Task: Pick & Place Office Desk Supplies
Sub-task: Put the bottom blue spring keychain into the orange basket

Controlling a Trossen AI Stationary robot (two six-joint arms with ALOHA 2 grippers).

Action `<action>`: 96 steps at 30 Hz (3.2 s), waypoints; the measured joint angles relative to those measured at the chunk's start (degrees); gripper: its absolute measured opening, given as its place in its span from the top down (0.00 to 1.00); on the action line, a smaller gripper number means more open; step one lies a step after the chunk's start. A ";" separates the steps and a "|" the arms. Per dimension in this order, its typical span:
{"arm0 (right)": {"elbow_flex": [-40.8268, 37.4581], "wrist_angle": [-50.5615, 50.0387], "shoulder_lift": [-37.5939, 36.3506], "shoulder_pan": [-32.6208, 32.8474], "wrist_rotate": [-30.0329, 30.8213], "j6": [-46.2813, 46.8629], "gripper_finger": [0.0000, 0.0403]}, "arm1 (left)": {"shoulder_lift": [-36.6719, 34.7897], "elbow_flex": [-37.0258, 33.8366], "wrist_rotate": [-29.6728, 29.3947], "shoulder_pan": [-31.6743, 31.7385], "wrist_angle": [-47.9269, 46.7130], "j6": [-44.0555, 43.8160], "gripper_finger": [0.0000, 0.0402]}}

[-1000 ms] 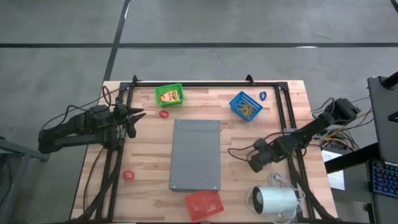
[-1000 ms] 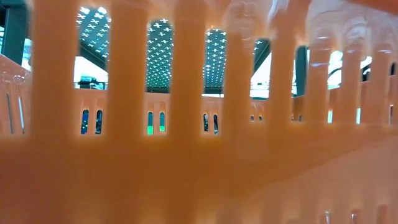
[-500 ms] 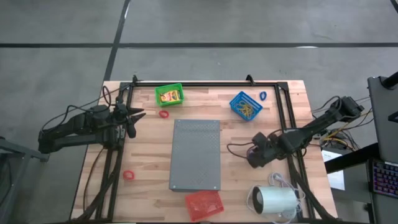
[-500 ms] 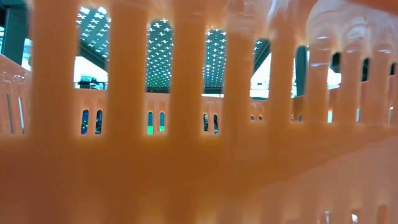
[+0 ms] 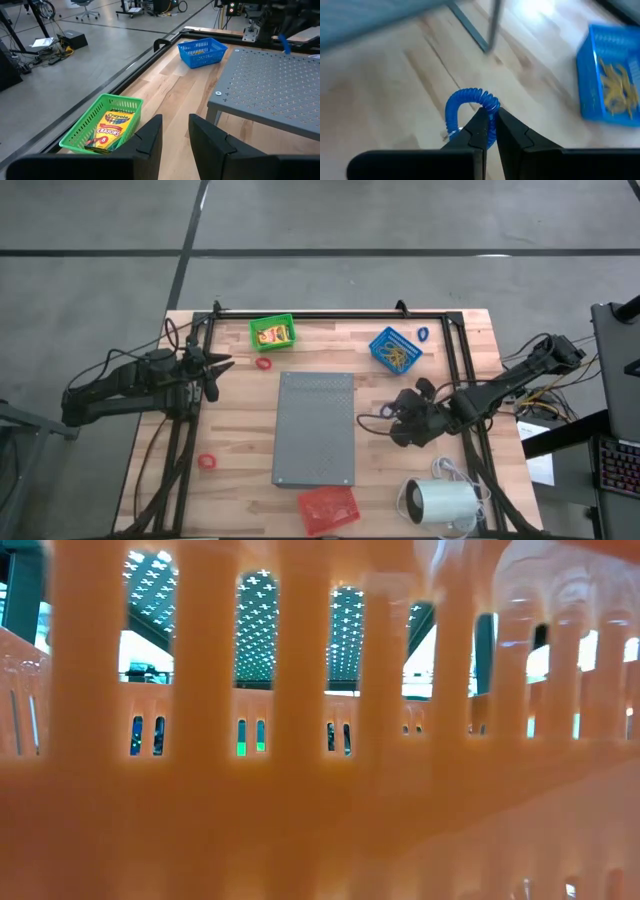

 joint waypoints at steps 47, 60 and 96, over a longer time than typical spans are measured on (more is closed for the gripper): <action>41.48 11.82 30.83 10.76 -17.47 -16.61 0.94 | -0.01 -0.01 0.00 0.00 0.00 0.00 0.76; 44.75 9.35 36.57 11.12 -20.38 -9.13 0.94 | 0.01 0.00 -0.02 0.02 -0.04 0.00 0.76; 44.53 9.61 52.04 11.13 -21.55 -4.87 0.94 | 0.01 -0.01 0.00 0.00 -0.02 -0.02 0.76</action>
